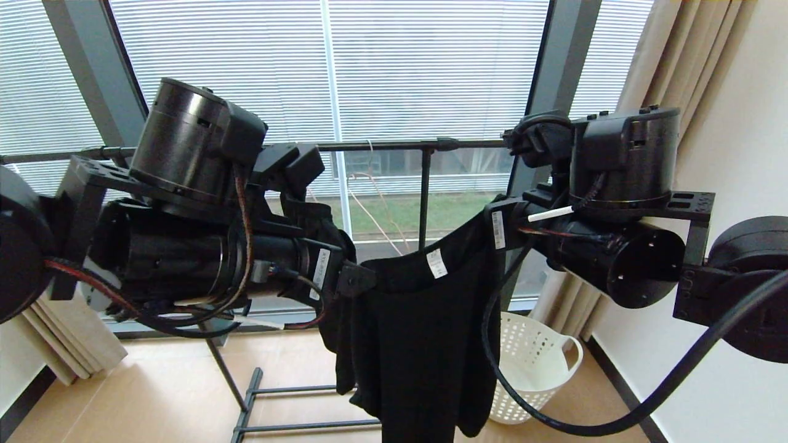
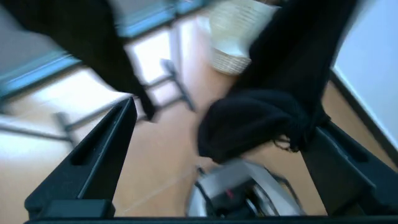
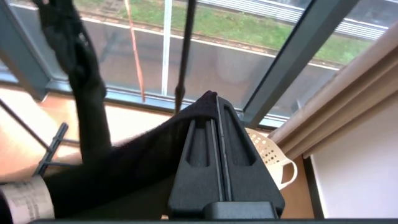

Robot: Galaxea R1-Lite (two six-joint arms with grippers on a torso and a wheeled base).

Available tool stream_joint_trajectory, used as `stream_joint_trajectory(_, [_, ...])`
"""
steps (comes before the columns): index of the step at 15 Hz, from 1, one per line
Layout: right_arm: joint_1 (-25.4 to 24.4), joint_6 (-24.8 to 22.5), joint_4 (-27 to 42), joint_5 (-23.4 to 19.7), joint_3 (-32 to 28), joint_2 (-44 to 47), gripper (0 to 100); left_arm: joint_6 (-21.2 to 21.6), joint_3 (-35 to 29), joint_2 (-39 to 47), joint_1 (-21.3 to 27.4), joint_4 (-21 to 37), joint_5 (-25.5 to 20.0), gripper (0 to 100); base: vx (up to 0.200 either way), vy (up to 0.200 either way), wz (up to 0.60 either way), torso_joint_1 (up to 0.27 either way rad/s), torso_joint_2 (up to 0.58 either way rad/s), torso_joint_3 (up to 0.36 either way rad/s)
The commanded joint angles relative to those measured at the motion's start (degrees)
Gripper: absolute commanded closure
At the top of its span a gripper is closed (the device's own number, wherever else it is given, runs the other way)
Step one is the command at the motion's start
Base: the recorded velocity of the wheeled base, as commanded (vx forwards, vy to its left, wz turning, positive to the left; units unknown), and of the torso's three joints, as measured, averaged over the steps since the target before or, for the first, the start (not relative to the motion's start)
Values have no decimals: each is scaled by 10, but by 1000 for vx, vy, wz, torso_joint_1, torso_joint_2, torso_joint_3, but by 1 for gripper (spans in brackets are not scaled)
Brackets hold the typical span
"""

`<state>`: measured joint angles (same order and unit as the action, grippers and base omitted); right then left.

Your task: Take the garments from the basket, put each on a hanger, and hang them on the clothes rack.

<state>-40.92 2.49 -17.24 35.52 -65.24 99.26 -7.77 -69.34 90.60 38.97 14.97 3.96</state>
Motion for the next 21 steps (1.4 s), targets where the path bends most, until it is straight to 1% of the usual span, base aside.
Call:
stream_joint_trajectory(1, [20,-3,-1,1,-10,12,100,0,9,-31,5,19,-36,0,0,0,0,0,0,0])
stream_joint_trajectory(4, [22,-3,-1,1,-11,23,100,-1,11,-41,-11,23,-95,0,0,0,0,0,0,0])
stream_joint_trajectory(5, [23,-2,-3,1,-12,29,100,-5,18,-47,-18,23,-121,0,0,0,0,0,0,0])
stream_joint_trajectory(6, [23,-3,-4,1,-12,29,100,-9,25,-48,-25,22,-127,0,0,0,0,0,0,0])
stream_joint_trajectory(7, [24,-3,-4,1,-12,24,100,-23,26,-46,-35,21,-127,0,0,0,0,0,0,0])
stream_joint_trajectory(9, [25,-3,-4,1,-12,16,100,-37,16,-24,-53,15,-120,0,0,0,0,0,0,0])
stream_joint_trajectory(10, [25,-3,-4,1,-11,16,100,-38,12,-17,-56,13,-118,0,0,0,0,0,0,0])
stream_joint_trajectory(13, [30,-3,-4,2,-10,9,100,-41,-26,48,-54,0,-63,0,0,0,0,0,0,0])
stream_joint_trajectory(17, [32,-3,-4,1,-11,7,100,-39,-47,121,-50,-45,-11,0,0,0,0,0,0,0])
stream_joint_trajectory(19, [32,-3,-4,2,-11,6,100,-39,-57,134,-50,-46,-1,0,0,0,0,0,0,0])
stream_joint_trajectory(21, [32,-3,-3,1,-10,-1,100,-41,-69,145,-50,-46,11,0,200,0,0,5,0,0])
